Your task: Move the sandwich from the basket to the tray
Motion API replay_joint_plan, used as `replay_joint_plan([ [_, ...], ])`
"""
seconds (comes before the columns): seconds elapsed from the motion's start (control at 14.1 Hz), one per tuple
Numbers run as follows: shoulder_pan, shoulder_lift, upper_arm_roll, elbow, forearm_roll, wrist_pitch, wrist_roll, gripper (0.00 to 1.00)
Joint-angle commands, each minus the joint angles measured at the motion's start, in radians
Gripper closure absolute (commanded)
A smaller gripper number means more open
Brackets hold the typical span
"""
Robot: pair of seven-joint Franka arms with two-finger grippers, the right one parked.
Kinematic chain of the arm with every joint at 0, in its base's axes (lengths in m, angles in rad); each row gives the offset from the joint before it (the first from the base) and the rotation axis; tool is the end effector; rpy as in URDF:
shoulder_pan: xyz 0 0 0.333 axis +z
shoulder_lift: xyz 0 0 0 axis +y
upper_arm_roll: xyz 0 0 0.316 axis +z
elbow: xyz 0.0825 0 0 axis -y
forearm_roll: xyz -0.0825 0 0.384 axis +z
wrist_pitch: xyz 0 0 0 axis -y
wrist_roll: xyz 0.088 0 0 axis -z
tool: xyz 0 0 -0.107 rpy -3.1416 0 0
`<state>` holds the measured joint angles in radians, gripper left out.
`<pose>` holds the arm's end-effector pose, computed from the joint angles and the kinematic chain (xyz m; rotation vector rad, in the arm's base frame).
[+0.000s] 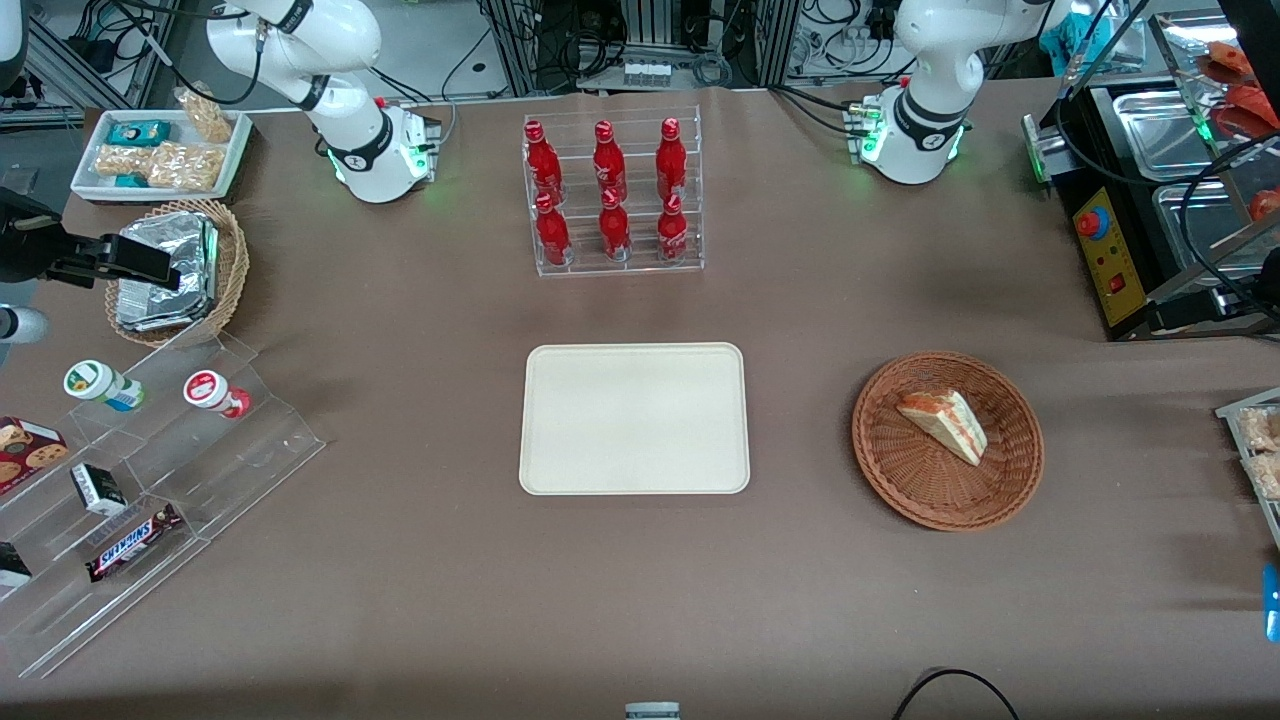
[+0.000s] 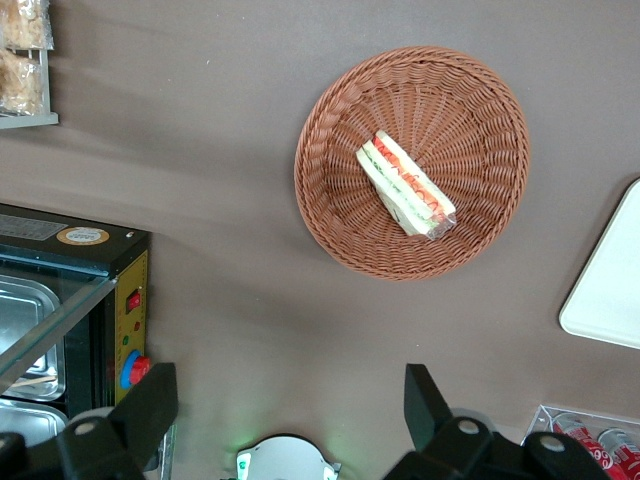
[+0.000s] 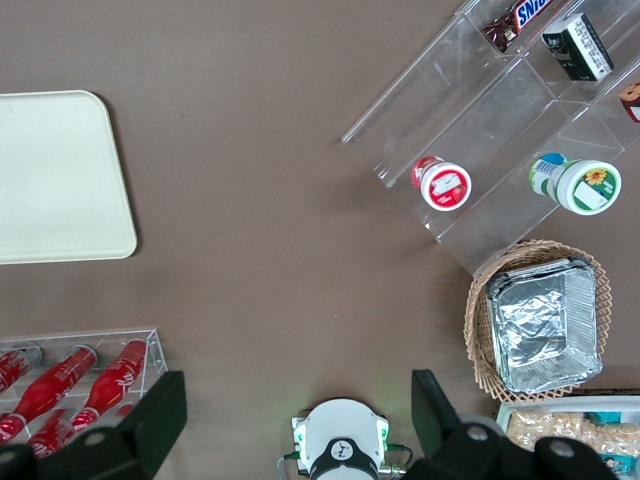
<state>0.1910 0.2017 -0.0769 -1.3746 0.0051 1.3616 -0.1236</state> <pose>0.5871 0.0727 0.5835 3.0922 0.3699 -0.3348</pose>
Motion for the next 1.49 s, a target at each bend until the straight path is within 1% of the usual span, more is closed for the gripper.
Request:
replay_joint_plan([
  [0.0,0.001,0.005,-0.003,0.009,-0.004,-0.021,0.004,0.0],
  [0.21,0.002,0.015,-0.003,0.005,0.001,-0.021,-0.008,0.0],
  [0.28,0.005,0.016,-0.001,-0.007,0.001,-0.021,-0.048,0.0],
  [0.42,0.005,0.018,-0.001,-0.068,0.0,-0.035,-0.137,0.0],
  [0.5,0.007,0.015,-0.003,-0.13,-0.017,-0.023,-0.145,0.0],
  [0.64,0.001,-0.011,-0.004,-0.242,-0.02,0.077,-0.163,0.0],
  [0.85,-0.01,-0.045,-0.009,-0.331,-0.016,0.172,-0.35,0.0],
  [0.99,-0.034,-0.063,-0.009,-0.4,-0.01,0.241,-0.363,0.0],
  [1.13,-0.05,-0.099,-0.011,-0.507,-0.01,0.362,-0.398,0.0],
  [1.27,-0.088,-0.114,-0.011,-0.589,-0.008,0.497,-0.518,0.0],
  [1.42,-0.131,-0.104,-0.011,-0.604,-0.004,0.565,-0.641,0.0],
])
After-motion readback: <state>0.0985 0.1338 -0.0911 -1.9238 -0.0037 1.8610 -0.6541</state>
